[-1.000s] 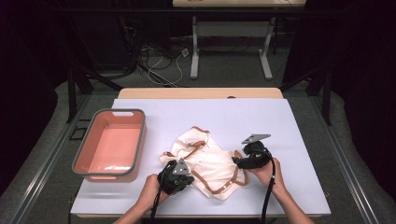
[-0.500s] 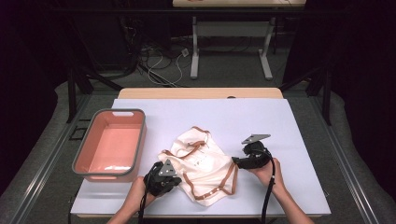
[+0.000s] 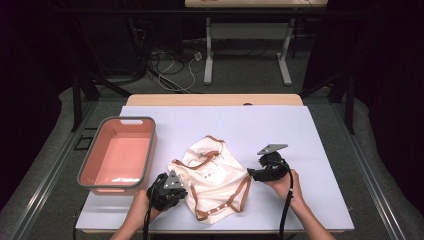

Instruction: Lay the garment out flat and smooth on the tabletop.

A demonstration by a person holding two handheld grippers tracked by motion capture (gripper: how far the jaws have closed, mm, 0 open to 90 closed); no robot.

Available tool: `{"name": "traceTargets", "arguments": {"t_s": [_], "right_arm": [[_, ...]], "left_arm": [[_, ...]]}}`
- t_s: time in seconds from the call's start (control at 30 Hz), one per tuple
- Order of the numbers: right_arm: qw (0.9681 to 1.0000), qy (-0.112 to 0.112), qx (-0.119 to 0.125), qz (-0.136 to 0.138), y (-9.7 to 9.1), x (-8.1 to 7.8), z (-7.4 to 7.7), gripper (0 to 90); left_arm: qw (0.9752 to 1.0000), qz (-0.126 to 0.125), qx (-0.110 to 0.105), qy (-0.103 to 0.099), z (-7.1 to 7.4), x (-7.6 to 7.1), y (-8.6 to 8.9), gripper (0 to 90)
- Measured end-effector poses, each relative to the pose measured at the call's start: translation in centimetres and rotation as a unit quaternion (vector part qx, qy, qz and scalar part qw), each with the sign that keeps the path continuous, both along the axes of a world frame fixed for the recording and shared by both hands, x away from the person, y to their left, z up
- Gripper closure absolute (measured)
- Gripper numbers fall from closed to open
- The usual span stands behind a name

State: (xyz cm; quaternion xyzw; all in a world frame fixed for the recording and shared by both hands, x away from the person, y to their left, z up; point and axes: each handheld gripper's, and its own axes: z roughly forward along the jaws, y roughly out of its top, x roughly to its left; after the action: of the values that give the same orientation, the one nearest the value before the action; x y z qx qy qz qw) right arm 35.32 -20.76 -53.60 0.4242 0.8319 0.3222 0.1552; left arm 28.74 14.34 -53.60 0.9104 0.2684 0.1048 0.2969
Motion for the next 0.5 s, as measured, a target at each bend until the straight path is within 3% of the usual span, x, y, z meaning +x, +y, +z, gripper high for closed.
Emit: {"name": "traceTargets", "arguments": {"t_s": [0.13,0.23,0.33,0.47,0.5], "right_arm": [[0.9999,-0.008,0.008,0.001,0.0,0.1,-0.2,39.3],[1.0000,0.000,-0.003,0.001,0.0,0.0,0.0,39.4],[1.0000,-0.004,-0.002,-0.001,0.2,0.1,0.0,39.6],[1.0000,-0.007,-0.004,0.005,0.5,0.1,0.0,39.7],[0.9999,-0.013,0.005,0.007,0.6,0.2,-0.1,39.7]], "left_arm": [[0.9998,0.009,-0.010,-0.012,1.1,-0.1,0.1,66.3],[0.9994,0.021,-0.017,-0.024,1.8,-0.2,-0.5,55.0],[0.9982,0.032,0.004,-0.050,2.0,0.0,-1.7,47.9],[0.9983,0.034,0.015,-0.044,1.4,0.7,-3.6,45.3],[0.9983,0.036,0.022,-0.041,1.2,1.0,-4.0,45.7]]}}
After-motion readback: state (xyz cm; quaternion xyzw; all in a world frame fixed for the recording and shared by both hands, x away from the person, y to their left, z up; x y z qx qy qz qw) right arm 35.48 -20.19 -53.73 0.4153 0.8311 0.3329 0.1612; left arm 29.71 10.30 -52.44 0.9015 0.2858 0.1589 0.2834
